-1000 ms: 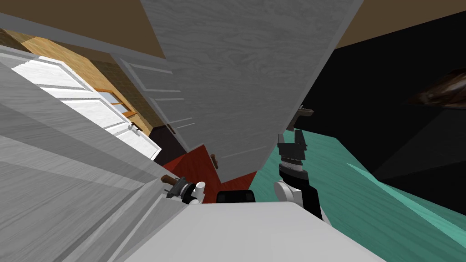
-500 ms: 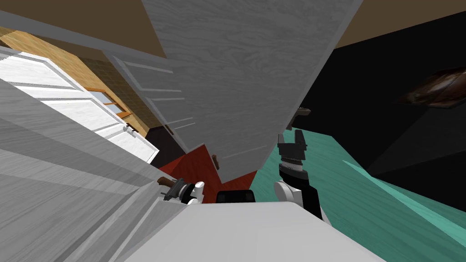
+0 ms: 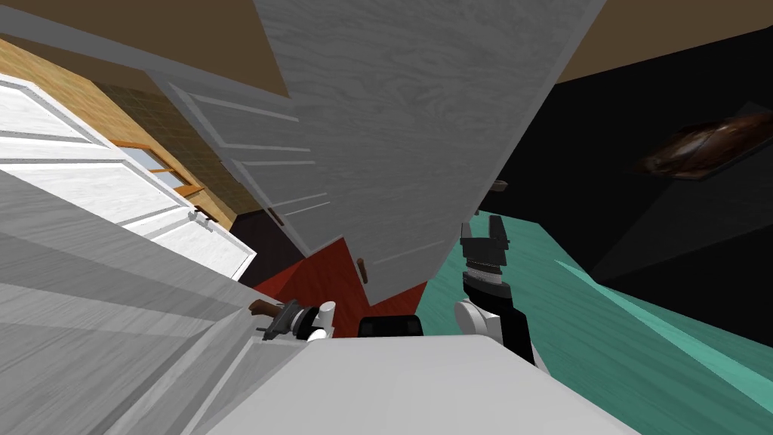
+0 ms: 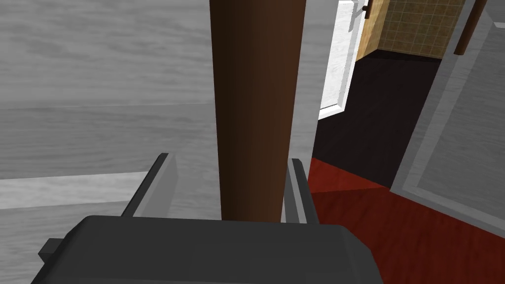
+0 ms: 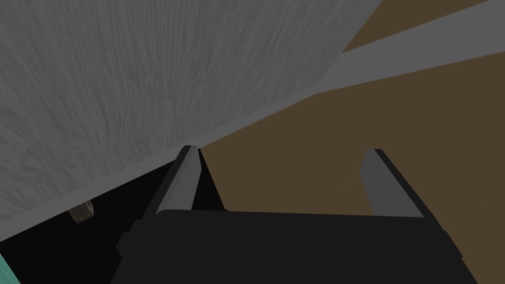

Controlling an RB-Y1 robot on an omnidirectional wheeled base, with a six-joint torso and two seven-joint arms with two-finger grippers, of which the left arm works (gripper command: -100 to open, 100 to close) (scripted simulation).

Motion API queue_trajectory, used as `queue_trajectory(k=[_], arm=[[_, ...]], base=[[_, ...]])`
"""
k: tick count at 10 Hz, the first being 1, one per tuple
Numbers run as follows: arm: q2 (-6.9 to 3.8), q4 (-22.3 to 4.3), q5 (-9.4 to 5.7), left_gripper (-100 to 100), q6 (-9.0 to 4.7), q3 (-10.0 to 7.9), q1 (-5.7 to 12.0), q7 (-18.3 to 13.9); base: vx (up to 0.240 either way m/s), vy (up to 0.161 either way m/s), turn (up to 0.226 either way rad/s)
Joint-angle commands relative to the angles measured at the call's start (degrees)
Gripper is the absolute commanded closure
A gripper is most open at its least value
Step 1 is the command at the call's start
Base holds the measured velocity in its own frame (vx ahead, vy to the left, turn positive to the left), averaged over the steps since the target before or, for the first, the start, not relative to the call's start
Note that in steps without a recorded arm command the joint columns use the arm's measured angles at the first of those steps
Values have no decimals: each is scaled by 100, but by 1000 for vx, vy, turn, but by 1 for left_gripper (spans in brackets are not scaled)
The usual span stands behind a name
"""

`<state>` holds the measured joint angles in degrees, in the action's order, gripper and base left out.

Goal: Push the door open

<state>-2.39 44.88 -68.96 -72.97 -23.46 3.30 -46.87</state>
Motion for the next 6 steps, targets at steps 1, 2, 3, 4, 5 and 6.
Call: queue_trajectory(k=[1, 2, 3, 4, 5, 6], arm=[[-69, 6, -71, 100, -223, -117, -48, 11], [-81, -14, -124, 100, -288, -161, -28, 18], [-90, -35, -178, 100, -355, -205, -7, 25], [-94, -55, -232, 100, -422, -250, 14, 32], [-94, -55, -232, 100, -422, -250, 14, 32], [-98, -76, -287, 100, -490, -294, 35, 39]], base=[[2, 111, -99], [-8, 98, -89], [-2, 89, -85], [9, 103, -86], [12, 78, -24], [13, 58, -61]])
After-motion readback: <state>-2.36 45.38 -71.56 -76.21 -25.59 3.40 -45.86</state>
